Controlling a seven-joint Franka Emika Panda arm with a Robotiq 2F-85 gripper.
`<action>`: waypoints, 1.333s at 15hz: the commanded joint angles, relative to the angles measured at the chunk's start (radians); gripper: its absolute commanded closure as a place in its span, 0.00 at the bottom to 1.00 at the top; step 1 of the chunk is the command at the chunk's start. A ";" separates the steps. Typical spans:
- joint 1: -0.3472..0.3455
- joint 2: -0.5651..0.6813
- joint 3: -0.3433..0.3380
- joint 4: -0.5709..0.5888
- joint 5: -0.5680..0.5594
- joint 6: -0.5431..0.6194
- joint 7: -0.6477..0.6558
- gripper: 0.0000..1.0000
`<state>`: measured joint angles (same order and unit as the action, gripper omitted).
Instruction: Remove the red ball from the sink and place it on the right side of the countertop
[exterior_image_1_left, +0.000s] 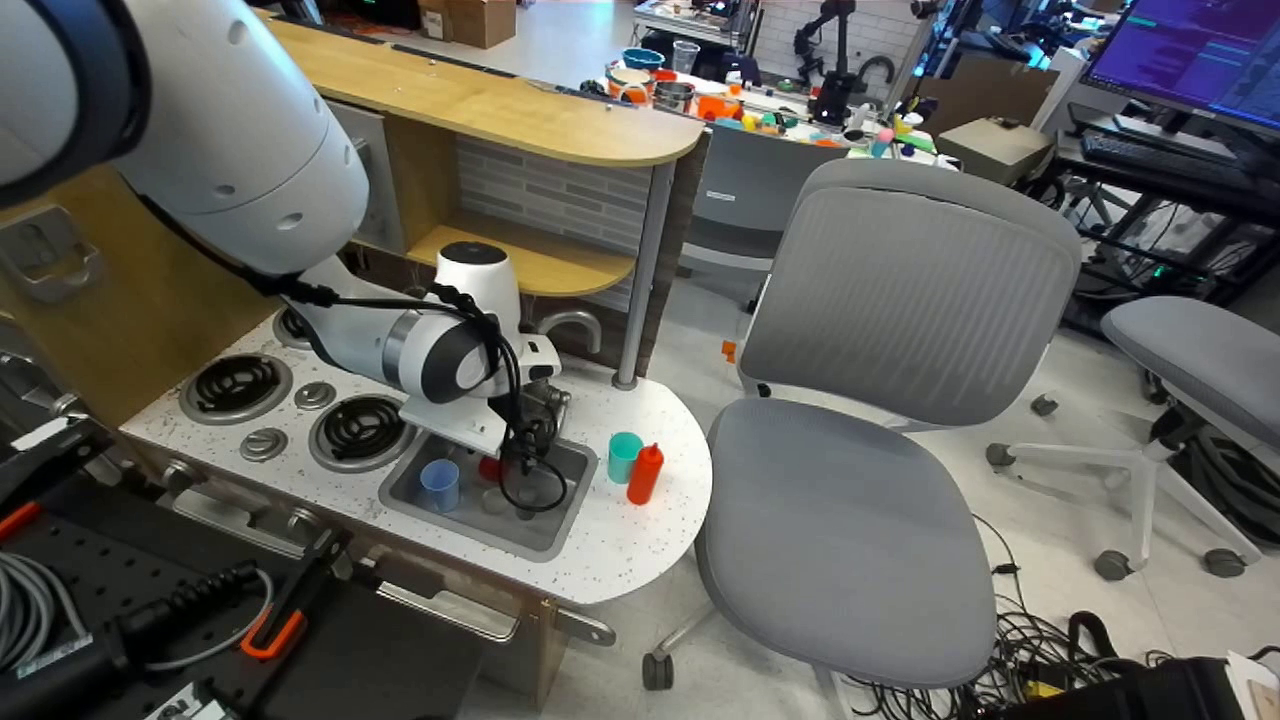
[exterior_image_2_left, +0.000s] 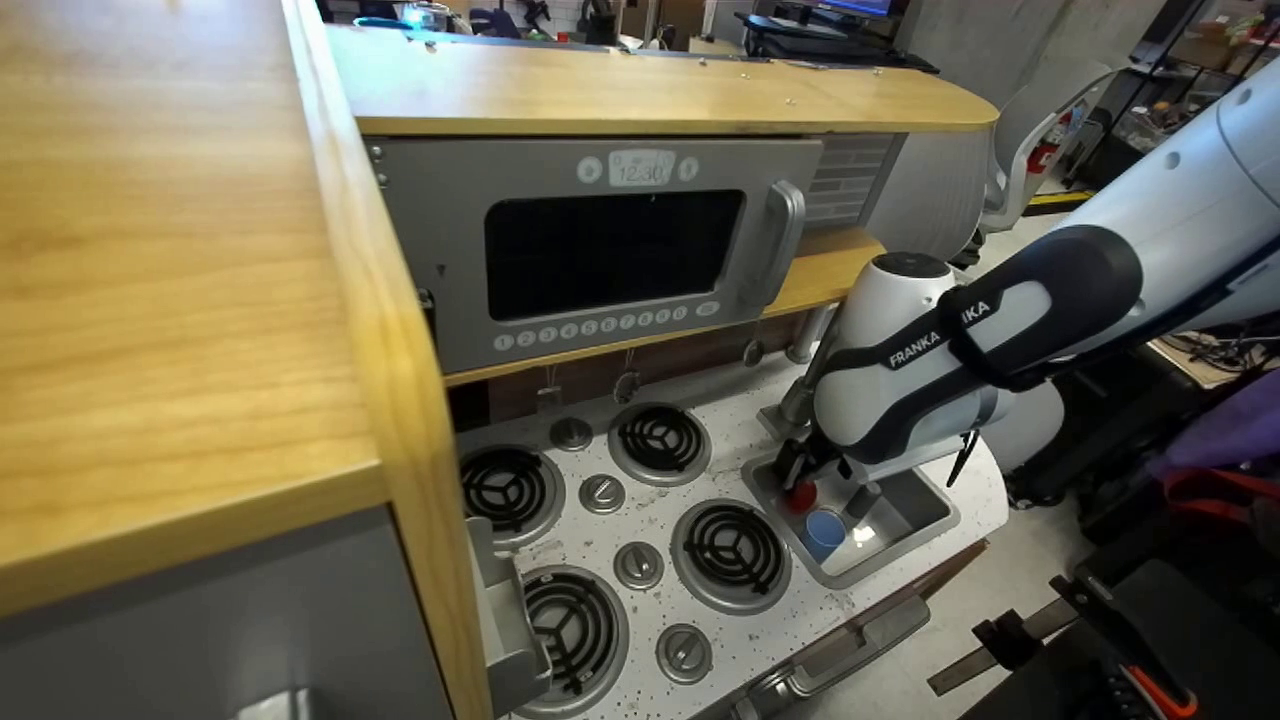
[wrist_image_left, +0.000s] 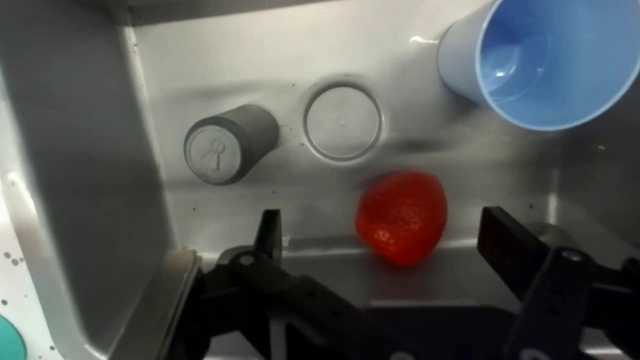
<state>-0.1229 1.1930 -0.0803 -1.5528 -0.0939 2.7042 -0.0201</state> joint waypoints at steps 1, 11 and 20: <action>0.027 0.049 -0.023 0.066 0.011 -0.027 0.018 0.00; 0.039 0.114 -0.033 0.142 0.010 -0.058 0.034 0.00; 0.053 0.115 -0.039 0.141 0.003 -0.057 0.040 0.69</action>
<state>-0.0986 1.2870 -0.1013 -1.4584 -0.0939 2.6752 0.0110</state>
